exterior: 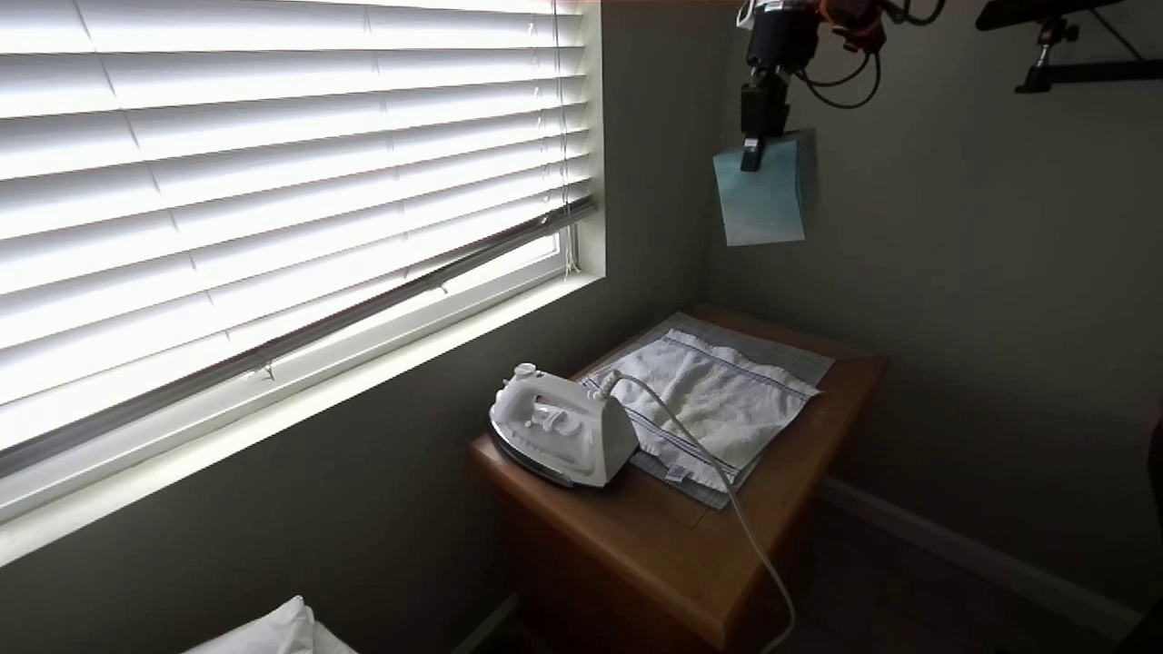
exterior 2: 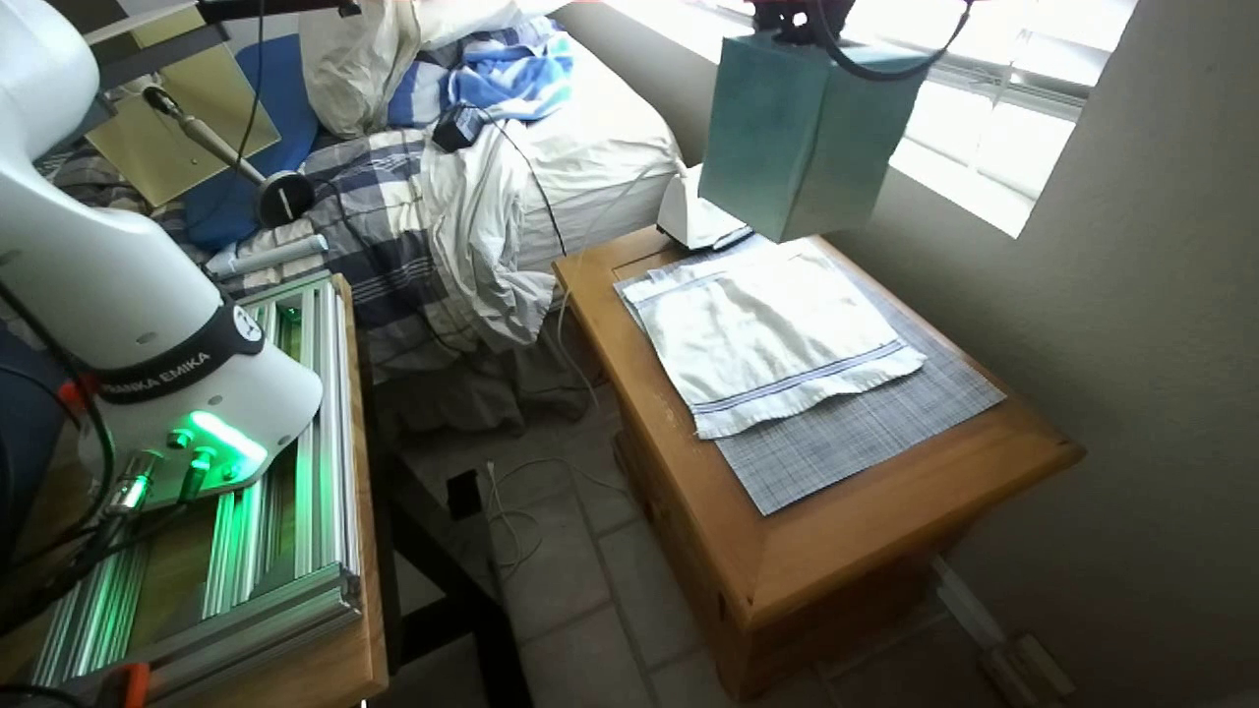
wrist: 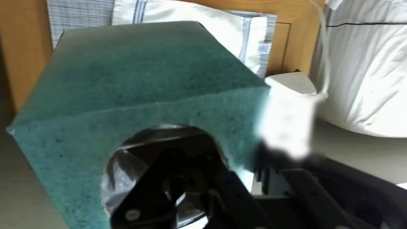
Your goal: Put the tissue box on the bed.
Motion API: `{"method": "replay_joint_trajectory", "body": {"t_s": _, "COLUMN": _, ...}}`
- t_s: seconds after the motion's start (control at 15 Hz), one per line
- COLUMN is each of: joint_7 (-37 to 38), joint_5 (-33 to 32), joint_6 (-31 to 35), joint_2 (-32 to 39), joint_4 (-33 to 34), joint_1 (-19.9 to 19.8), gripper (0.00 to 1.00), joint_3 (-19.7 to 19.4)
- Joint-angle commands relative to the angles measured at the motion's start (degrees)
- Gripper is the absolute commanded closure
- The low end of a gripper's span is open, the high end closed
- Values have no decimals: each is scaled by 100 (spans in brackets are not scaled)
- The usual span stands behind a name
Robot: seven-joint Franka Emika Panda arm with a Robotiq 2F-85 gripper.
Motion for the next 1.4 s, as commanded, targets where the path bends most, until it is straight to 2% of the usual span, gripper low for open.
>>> {"method": "replay_joint_trajectory", "body": {"t_s": 0.0, "joint_7": -560, "joint_5": 613, "joint_6": 193, "joint_2": -1189, "joint_4": -847, "joint_1": 471, "gripper": 99, "joint_3": 75}}
{"method": "replay_joint_trajectory", "body": {"t_s": 0.2, "joint_7": -635, "joint_5": 594, "joint_6": 325, "joint_2": -1673, "joint_4": -913, "joint_1": 1087, "gripper": 99, "joint_3": 208}}
{"method": "replay_joint_trajectory", "body": {"t_s": 0.27, "joint_7": -397, "joint_5": 421, "joint_6": 67, "joint_2": -1267, "joint_4": -591, "joint_1": 1007, "gripper": 95, "joint_3": -9}}
{"method": "replay_joint_trajectory", "body": {"t_s": 0.4, "joint_7": -388, "joint_5": 412, "joint_6": 136, "joint_2": -1542, "joint_4": -684, "joint_1": 1285, "gripper": 95, "joint_3": 79}}
{"method": "replay_joint_trajectory", "body": {"t_s": 0.93, "joint_7": -447, "joint_5": 410, "joint_6": 223, "joint_2": -1602, "joint_4": -815, "joint_1": 1295, "gripper": 95, "joint_3": 37}}
{"method": "replay_joint_trajectory", "body": {"t_s": 1.0, "joint_7": -452, "joint_5": 246, "joint_6": 66, "joint_2": -1478, "joint_4": -593, "joint_1": 1343, "gripper": 99, "joint_3": 105}}
{"method": "replay_joint_trajectory", "body": {"t_s": 1.33, "joint_7": -580, "joint_5": -253, "joint_6": -618, "joint_2": -588, "joint_4": 816, "joint_1": 1973, "gripper": 99, "joint_3": 588}}
